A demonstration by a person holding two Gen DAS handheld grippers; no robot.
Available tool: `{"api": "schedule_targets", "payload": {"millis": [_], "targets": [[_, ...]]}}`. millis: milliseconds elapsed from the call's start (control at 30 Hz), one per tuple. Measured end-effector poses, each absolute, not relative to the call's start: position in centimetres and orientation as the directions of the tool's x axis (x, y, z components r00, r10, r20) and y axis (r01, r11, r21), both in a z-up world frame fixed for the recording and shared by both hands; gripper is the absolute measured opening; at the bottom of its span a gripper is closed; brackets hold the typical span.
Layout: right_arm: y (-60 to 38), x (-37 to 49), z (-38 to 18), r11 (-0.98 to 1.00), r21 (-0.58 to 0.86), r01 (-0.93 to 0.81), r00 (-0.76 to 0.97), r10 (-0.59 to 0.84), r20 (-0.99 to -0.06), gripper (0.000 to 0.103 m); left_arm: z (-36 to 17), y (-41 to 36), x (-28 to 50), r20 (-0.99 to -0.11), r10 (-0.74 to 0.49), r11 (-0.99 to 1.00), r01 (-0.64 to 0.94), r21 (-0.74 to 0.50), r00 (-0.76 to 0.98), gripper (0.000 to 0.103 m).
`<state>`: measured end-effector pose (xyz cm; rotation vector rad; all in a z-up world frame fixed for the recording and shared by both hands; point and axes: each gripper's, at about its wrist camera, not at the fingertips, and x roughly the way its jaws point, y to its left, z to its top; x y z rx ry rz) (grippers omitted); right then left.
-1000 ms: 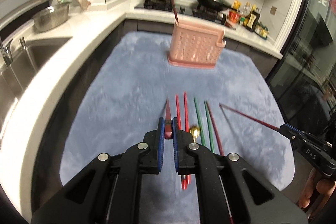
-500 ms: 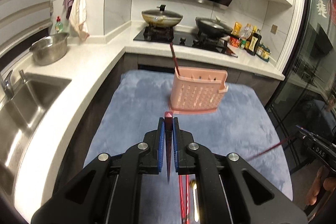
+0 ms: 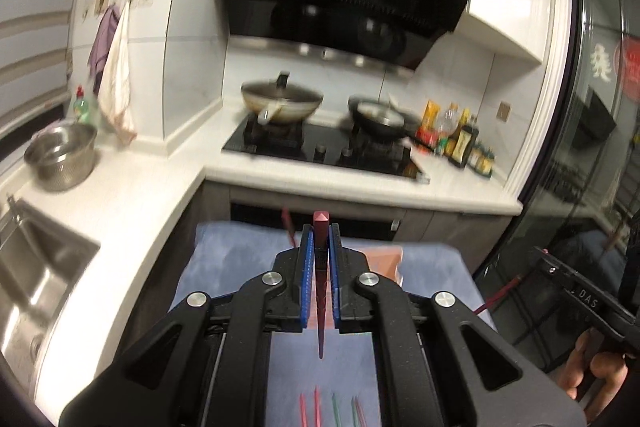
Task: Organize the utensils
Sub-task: 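Lift the chopstick with the left tool while the right tool carries its chopstick toward the pink holder, then insert the chopstick into the pink holder and open the left tool while the right tool releases its chopstick there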
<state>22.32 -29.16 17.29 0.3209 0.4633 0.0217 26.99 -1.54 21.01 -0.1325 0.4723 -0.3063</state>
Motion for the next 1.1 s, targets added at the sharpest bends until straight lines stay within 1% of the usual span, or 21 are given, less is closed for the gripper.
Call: {"api": "schedule_targets", "payload": {"millis": [167, 267, 333, 500, 767, 1033, 1067, 1100], "targets": [[-29.3, 26.6, 20.3, 0.947, 0.32, 0.027, 0.928, 0.096, -0.36, 0.007, 24.3, -2.7, 29.8, -0.331, -0.326, 0.943, 0.277, -0.187, 0.886, 0.007], [-29.0, 29.2, 20.9, 0.95, 0.313, 0.021, 0.934, 0.093, -0.345, 0.007, 25.0, -3.4, 31.4, -0.296, -0.324, 0.943, 0.281, -0.179, 0.899, 0.007], [-28.6, 30.5, 20.6, 0.949, 0.315, 0.02, 0.933, 0.096, -0.347, 0.007, 24.7, -3.8, 32.7, -0.296, -0.32, 0.944, 0.277, -0.178, 0.9, 0.007], [-28.1, 34.2, 18.4, 0.951, 0.308, 0.033, 0.912, 0.098, -0.399, 0.007, 22.2, -4.6, 35.9, -0.353, -0.306, 0.949, 0.255, -0.183, 0.884, 0.007], [-28.0, 36.9, 13.6, 0.951, 0.302, 0.062, 0.863, 0.1, -0.494, 0.007, 17.3, -4.7, 38.8, -0.455, -0.287, 0.956, 0.222, -0.192, 0.843, 0.007], [-27.8, 37.9, 10.9, 0.949, 0.304, 0.082, 0.829, 0.104, -0.549, 0.008, 14.8, -4.7, 39.8, -0.502, -0.271, 0.961, 0.2, -0.191, 0.821, 0.008], [-27.7, 37.8, 10.9, 0.95, 0.3, 0.087, 0.832, 0.096, -0.546, 0.009, 14.6, -4.7, 39.8, -0.504, -0.257, 0.964, 0.187, -0.187, 0.825, 0.01], [-27.7, 37.7, 11.0, 0.951, 0.296, 0.091, 0.834, 0.089, -0.544, 0.012, 14.6, -4.7, 39.8, -0.507, -0.25, 0.966, 0.179, -0.186, 0.825, 0.014]]}}
